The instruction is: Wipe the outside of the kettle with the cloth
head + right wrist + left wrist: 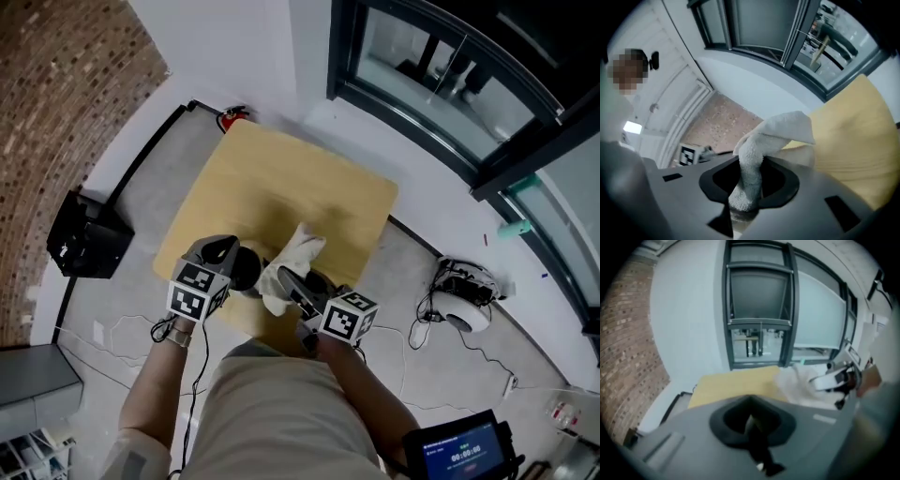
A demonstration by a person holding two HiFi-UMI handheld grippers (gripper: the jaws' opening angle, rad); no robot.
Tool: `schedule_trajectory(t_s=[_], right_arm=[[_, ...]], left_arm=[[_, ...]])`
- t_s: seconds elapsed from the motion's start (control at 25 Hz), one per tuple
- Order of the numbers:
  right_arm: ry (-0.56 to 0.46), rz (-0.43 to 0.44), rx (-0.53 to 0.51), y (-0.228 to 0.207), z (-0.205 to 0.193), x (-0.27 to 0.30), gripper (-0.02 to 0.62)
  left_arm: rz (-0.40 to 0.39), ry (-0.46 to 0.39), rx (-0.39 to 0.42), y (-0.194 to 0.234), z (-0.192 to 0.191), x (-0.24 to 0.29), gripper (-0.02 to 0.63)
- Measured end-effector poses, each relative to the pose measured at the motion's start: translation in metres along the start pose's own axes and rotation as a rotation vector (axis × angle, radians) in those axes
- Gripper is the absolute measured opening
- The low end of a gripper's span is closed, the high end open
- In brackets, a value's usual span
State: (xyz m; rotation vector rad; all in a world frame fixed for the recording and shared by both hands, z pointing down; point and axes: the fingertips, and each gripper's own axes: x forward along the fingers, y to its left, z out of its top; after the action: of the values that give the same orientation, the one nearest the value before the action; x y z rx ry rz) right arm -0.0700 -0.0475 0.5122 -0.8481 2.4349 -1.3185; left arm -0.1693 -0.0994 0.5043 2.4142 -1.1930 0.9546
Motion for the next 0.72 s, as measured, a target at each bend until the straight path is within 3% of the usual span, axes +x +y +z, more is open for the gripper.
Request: schedule_trajectory(t_s=[0.12,0.24,0.36,0.44,0.6,0.72], right_arm=[[-0.058,-0.133,0.001,-0.023,-0.009,0.011,0.11],[-0.095,-0.17,-0.062,-0.031,0.0,0.032,0.11],[-0.071,-0.155,-0.094,-0.048,0.026,0.063,0.11],[-0.065,-0.12,-0.085,-0.052,0.043,0.075,0.11],[-0.279,-0.088,0.045,-0.043,0.054,0.029,0.11],[-0.158,-0.211,0.094,-0.076,-0.006,0.02,0.11]], left_arm=[[0.065,0.035,-0.054,0.0,-0.004,0.001,-0.011],[0.119,0.048,-0.233,0.011,-0.014,-0.002,-0.011],[0.102,-0.034,-0.437,0.007,-0.007,-0.009,-0.013],[0.142,-0.079,-0.439,0.004,-0.002,-0.009,-0.012],[0.189,-0.082,-0.336,-0.003,-0.002,-0.01,-0.014],[0.16,-0.08,-0.33,-0.005,0.003,-0.008,-0.014]])
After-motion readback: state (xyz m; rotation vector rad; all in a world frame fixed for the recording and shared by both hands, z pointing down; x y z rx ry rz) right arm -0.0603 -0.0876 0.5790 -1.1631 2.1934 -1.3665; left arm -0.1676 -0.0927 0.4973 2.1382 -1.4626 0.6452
